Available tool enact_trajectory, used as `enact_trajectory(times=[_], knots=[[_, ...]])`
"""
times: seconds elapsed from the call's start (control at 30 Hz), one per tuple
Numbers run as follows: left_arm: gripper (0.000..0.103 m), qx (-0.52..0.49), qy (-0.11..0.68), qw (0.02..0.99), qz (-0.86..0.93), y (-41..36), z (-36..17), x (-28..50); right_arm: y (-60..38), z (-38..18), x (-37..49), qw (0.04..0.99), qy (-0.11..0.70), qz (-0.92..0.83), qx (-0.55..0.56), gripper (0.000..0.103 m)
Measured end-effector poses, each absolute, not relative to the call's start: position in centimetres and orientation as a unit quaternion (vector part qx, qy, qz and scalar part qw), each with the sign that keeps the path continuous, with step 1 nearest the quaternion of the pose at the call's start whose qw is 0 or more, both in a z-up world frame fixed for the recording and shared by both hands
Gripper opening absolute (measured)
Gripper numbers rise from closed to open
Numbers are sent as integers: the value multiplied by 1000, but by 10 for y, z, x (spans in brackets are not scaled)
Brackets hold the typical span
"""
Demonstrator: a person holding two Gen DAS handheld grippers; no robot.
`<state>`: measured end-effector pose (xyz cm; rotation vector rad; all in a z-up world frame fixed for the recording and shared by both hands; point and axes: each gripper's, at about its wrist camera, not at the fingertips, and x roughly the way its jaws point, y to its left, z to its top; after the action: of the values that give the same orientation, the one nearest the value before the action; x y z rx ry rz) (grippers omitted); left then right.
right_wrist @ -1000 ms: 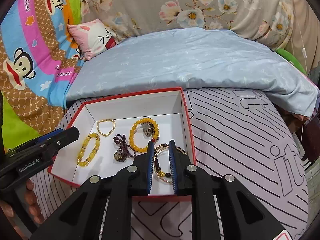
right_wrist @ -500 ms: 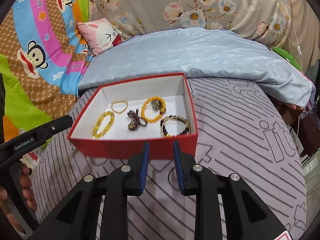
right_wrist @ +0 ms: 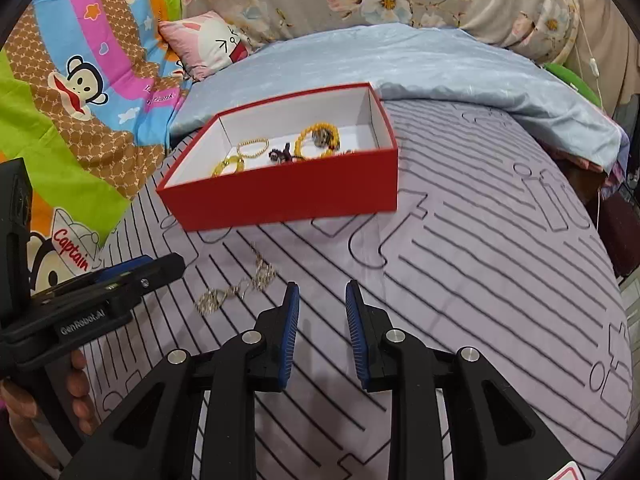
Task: Organize jewelry
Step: 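Lift both open tools out of the box toward the remaining earrings, then grasp a silver dangle earring with the left tool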
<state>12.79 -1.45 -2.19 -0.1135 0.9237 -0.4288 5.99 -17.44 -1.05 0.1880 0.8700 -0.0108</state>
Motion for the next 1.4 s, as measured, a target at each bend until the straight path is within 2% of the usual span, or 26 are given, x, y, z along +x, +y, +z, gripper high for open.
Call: enact_trajectory(times=[0.4,0.6,0.93,0.97,1.0,1.4], knots=[[54,-28,456,863,-214,-36,-48,116,-180,-16,48,898,428,-11,105,24],[47,-17,451,867,-211,-39,-53,118,-178,-18,49,896,431,-7,106,24],[18,-3,440,873,-210,-43,-56,121,-172,-22,58,893,437,5,107,24],[10,-5,441,873,-208,-41,-56,122,-171,-22,59,893,437,8,107,24],[7,-8,443,872,-208,-40,-56,124,-170,-23,61,893,438,9,106,24],[3,-22,450,869,-204,-25,-55,127,-156,-25,74,892,441,27,99,24]])
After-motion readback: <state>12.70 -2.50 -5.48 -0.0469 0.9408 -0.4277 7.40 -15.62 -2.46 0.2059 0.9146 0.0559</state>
